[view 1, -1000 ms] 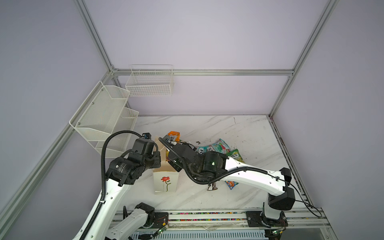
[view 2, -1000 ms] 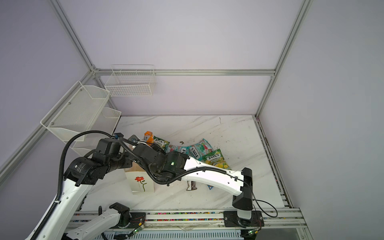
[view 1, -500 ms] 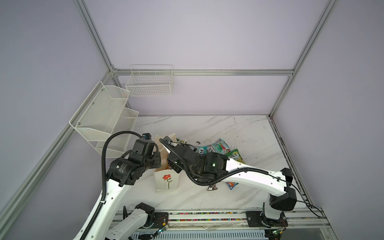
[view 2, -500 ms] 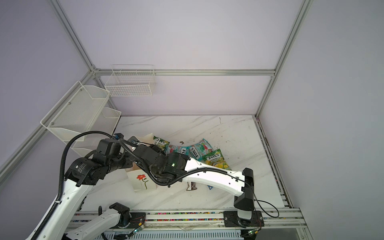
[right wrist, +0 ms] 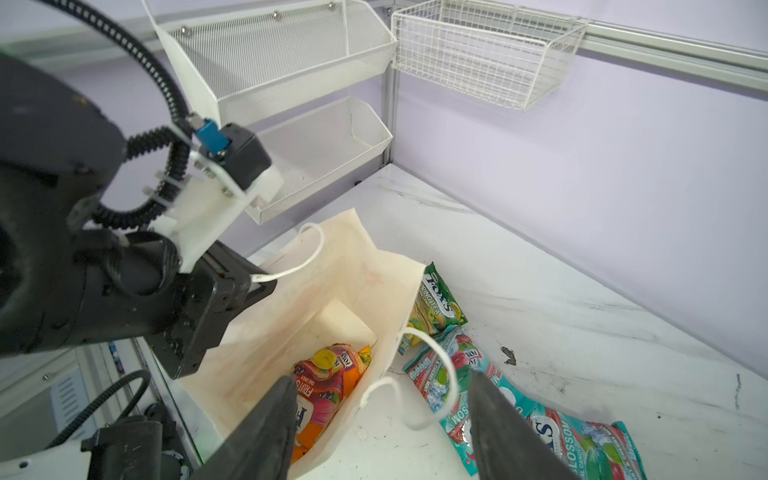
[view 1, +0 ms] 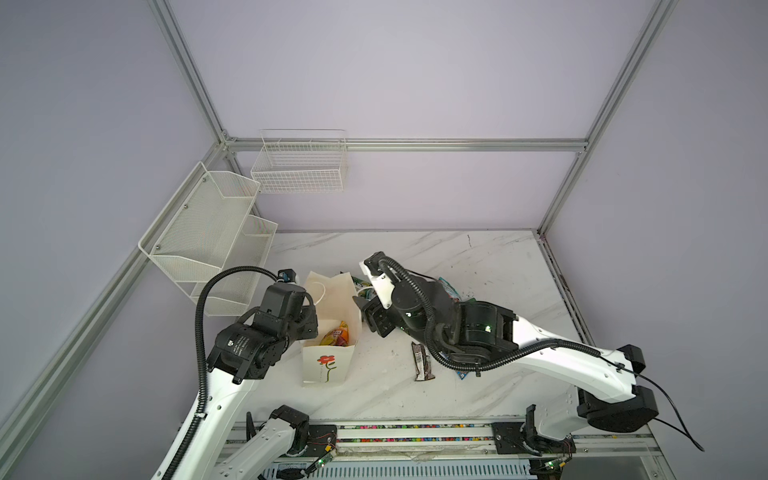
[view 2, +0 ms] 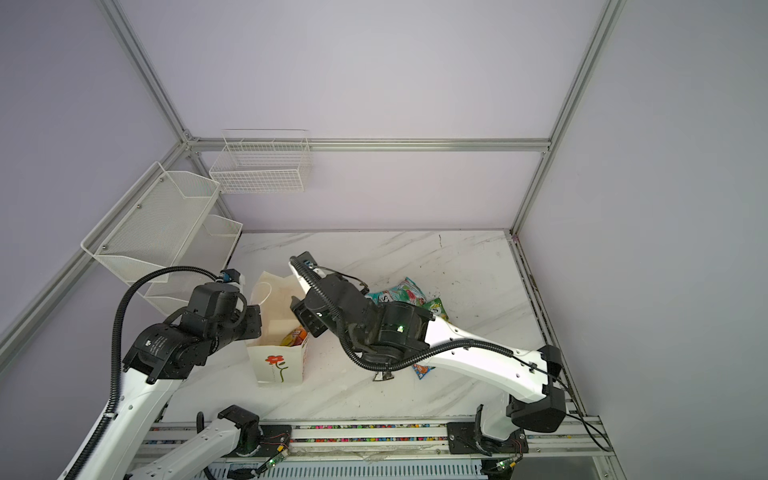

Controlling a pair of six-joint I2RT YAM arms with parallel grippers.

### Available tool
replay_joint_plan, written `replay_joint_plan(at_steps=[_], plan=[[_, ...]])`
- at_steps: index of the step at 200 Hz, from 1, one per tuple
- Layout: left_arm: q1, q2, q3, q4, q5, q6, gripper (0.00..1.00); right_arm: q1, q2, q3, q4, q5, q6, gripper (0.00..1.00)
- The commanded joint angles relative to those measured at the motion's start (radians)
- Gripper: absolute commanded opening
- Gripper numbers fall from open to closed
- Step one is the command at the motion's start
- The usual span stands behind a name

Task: Place the snacks into the paper bag
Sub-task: 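Open the right gripper to drop the orange bag into the paper bag, then lower the right gripper onto the green Fox's Spring Tea bag and grasp it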

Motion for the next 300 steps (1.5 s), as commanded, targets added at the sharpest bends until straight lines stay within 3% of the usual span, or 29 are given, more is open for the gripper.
replay_joint_plan(at_steps=[1, 41, 91, 151, 212, 300], plan=[[0.005, -0.007, 0.018, 0.018, -0.057, -0.007, 0.00, -0.083, -0.056, -0.064, 0.049, -0.069, 0.066, 0.67], [0.005, -0.013, 0.009, 0.015, -0.088, -0.009, 0.00, -0.220, -0.101, -0.147, 0.077, -0.193, 0.130, 0.68], [0.014, -0.024, 0.011, 0.007, -0.161, -0.020, 0.00, -0.403, -0.064, -0.265, 0.160, -0.478, 0.234, 0.69], [0.059, -0.022, -0.004, 0.042, -0.111, -0.025, 0.00, -0.415, 0.086, -0.359, 0.330, -0.716, 0.320, 0.71], [0.077, -0.049, -0.033, 0.081, -0.044, -0.046, 0.00, -0.414, 0.295, -0.436, 0.597, -0.901, 0.498, 0.70], [0.079, -0.074, -0.032, 0.079, -0.025, -0.067, 0.00, -0.342, 0.559, -0.325, 0.636, -0.835, 0.552, 0.67]])
